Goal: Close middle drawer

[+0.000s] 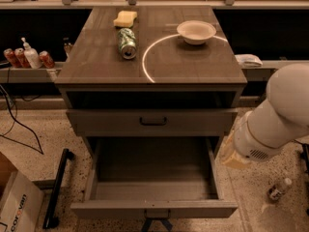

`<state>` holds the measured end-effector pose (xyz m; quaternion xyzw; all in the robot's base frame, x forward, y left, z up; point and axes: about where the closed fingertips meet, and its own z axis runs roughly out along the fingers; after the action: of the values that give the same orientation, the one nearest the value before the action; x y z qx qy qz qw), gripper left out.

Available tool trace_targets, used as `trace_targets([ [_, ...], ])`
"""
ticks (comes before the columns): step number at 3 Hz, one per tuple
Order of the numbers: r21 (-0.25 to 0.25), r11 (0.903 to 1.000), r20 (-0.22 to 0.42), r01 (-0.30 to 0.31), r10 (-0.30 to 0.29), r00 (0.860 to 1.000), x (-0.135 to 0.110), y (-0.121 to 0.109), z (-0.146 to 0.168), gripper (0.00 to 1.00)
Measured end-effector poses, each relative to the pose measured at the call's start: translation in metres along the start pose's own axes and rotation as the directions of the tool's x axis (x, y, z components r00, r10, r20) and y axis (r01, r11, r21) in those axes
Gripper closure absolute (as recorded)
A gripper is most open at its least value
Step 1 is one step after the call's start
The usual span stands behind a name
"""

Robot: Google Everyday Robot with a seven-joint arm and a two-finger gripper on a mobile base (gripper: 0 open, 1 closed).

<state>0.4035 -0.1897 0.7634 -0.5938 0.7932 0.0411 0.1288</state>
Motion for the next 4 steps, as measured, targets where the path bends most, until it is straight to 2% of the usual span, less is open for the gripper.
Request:
trace_targets([
  [1,-0.032,0.9993,-0.055,0.017,-0.018,0.998,0.01,0.026,0.038,1.0],
  [2,-0.086,0.9962,-0.064,-0.013,0.008,0.998,0.031,0.054,0.087,1.0],
  [3,-0.078,0.9939,-0.016,-0.078,0.077,0.997,0.05,0.072,0.135,1.0],
  [4,-0.079,0.9938,-0.017,-0.078,0.077,0.997,0.051,0.072,0.136,1.0],
])
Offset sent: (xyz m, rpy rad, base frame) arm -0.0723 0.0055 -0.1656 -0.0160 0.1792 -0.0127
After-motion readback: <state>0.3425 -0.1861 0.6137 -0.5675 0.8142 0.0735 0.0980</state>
